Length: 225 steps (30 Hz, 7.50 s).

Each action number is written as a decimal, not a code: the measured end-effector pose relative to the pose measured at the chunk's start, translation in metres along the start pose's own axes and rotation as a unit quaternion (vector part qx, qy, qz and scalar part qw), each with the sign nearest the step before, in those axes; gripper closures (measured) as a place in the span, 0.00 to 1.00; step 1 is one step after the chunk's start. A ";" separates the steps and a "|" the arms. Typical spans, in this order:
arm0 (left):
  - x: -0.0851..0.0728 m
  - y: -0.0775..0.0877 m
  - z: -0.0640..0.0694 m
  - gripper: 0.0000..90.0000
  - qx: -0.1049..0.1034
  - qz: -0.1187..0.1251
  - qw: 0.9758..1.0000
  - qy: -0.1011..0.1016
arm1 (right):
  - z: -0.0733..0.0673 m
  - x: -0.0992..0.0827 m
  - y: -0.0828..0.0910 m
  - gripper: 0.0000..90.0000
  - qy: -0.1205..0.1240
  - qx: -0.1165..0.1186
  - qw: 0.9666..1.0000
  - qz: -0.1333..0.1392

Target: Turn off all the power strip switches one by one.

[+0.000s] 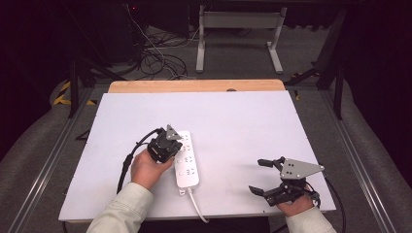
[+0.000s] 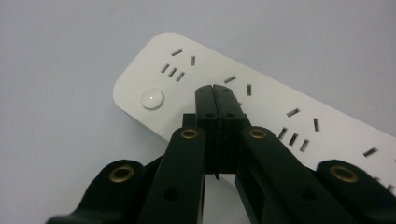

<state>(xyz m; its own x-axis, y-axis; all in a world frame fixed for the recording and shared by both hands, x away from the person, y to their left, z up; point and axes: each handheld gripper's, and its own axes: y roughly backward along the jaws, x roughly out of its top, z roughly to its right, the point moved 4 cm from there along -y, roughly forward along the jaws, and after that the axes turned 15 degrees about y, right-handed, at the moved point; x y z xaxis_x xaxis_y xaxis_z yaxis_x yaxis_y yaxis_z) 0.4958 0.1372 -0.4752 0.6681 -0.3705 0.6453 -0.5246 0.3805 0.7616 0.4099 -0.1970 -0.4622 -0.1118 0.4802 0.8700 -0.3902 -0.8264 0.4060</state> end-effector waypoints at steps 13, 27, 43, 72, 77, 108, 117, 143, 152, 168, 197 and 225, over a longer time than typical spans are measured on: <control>-0.001 -0.004 -0.006 1.00 -0.010 -0.008 1.000 0.009 | 0.000 0.000 0.000 0.14 0.001 0.001 1.000 0.000; -0.004 -0.006 -0.005 1.00 -0.002 -0.007 1.000 0.010 | -0.001 0.000 0.000 0.14 0.001 0.003 1.000 0.000; -0.006 -0.006 -0.006 1.00 -0.007 0.000 1.000 0.017 | -0.002 0.000 -0.001 0.14 0.002 0.003 1.000 -0.001; 0.005 0.025 -0.009 1.00 -0.053 0.058 0.996 0.052 | 0.000 0.000 -0.001 0.14 -0.001 0.003 1.000 -0.001; 0.006 0.027 -0.012 1.00 -0.059 0.054 0.995 0.057 | 0.000 0.000 -0.002 0.14 -0.001 0.004 1.000 -0.002; 0.015 -0.011 -0.040 1.00 -0.040 0.031 0.995 0.080 | 0.000 -0.001 -0.002 0.14 -0.001 0.005 1.000 -0.004; 0.015 -0.016 -0.043 1.00 -0.037 0.027 0.995 0.086 | 0.000 -0.001 -0.001 0.14 -0.001 0.004 1.000 -0.004; 0.013 -0.022 -0.039 1.00 -0.006 0.029 0.998 0.062 | -0.001 -0.001 -0.001 0.14 -0.002 0.004 1.000 -0.003; 0.012 -0.022 -0.039 1.00 -0.023 0.029 0.997 0.063 | -0.001 -0.001 -0.002 0.14 -0.001 0.005 1.000 -0.005; 0.012 -0.022 -0.035 1.00 -0.002 0.029 0.998 0.053 | -0.001 -0.001 -0.001 0.14 -0.001 0.005 1.000 -0.003; 0.015 -0.020 -0.032 1.00 0.028 0.029 0.998 0.038 | -0.002 -0.001 0.000 0.14 -0.001 0.006 1.000 0.000; -0.004 0.089 -0.010 0.54 -0.109 0.167 0.979 0.036 | -0.001 -0.001 -0.001 0.14 -0.003 0.002 1.000 -0.004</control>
<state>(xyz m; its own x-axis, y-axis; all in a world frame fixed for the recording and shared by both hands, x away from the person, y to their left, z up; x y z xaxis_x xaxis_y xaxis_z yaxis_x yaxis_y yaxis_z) 0.4515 0.1809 -0.4101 0.5187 -0.1369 0.8439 -0.5999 0.6450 0.4733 0.4089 -0.1967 -0.4639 -0.1030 0.4857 0.8680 -0.3871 -0.8234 0.4148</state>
